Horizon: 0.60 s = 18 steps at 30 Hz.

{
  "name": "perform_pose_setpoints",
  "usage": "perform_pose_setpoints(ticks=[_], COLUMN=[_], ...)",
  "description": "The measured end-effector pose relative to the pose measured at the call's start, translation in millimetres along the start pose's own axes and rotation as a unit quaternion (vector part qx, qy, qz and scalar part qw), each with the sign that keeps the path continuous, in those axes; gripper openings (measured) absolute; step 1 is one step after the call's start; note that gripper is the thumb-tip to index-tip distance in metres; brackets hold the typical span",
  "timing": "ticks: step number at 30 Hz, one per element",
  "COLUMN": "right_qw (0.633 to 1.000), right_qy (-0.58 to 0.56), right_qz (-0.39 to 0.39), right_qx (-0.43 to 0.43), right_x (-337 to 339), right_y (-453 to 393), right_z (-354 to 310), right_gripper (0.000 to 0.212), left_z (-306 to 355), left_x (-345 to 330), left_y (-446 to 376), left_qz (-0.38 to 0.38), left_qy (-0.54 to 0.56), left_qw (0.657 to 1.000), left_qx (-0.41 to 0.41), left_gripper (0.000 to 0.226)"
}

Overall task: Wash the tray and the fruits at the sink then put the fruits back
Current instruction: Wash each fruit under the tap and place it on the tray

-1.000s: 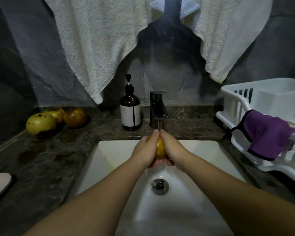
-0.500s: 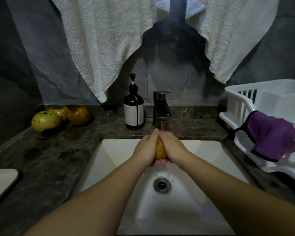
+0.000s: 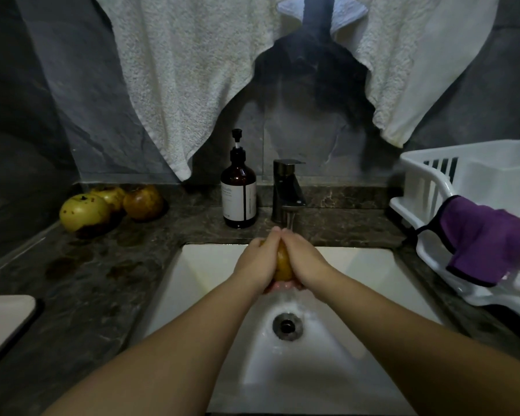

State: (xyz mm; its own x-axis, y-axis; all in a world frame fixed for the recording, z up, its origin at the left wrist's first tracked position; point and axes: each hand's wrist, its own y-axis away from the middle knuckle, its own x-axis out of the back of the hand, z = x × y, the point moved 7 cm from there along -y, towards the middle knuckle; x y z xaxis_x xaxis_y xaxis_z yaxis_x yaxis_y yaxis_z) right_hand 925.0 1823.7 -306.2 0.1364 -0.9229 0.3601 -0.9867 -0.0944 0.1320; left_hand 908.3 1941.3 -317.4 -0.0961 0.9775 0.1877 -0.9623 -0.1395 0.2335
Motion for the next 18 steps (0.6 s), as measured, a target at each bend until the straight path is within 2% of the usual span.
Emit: perform_pose_setpoints(ticks=[2,3,6,7,10,11,13,14,15,18], right_qw=[0.997,0.997,0.997,0.997,0.998,0.999,0.993,0.988,0.99,0.999], right_qy=[0.053,0.052,-0.042,-0.037,0.045,0.031,-0.063,-0.08,-0.067,0.031], right_qz=[0.026,0.023,-0.025,-0.024,0.014,0.005,-0.028,-0.038,-0.032,0.012], right_qx=[0.054,0.054,-0.056,-0.056,0.031,0.013,-0.099,-0.126,-0.116,0.012], right_x=[3,3,-3,-3,1,1,-3,-5,-5,0], right_y=[-3,-3,0,0,-2,-2,2,4,4,0], right_z=[-4,-3,9,8,0,3,16,17,15,1], right_gripper=[0.033,0.033,0.052,0.055,0.051,0.052,0.065,0.067,0.063,0.046], left_z=[-6,-6,3,2,-7,-8,-2,2,3,-3], left_x=[-4,-4,3,2,-3,-2,3,4,2,-3], left_y=[4,4,-1,0,8,8,3,4,5,8], left_qz=[-0.045,-0.054,0.01,0.011,-0.048,-0.046,-0.003,0.012,0.008,-0.034], left_qy=[0.02,0.013,-0.026,-0.019,0.047,0.05,0.001,-0.021,-0.026,0.015], left_qw=[0.997,0.997,1.0,1.0,0.995,0.995,1.0,1.0,1.0,0.998], left_qx=[0.051,0.056,-0.009,-0.004,0.072,0.077,0.024,0.001,-0.002,0.045], left_gripper=[0.075,0.077,0.072,0.071,0.073,0.072,0.07,0.068,0.068,0.064])
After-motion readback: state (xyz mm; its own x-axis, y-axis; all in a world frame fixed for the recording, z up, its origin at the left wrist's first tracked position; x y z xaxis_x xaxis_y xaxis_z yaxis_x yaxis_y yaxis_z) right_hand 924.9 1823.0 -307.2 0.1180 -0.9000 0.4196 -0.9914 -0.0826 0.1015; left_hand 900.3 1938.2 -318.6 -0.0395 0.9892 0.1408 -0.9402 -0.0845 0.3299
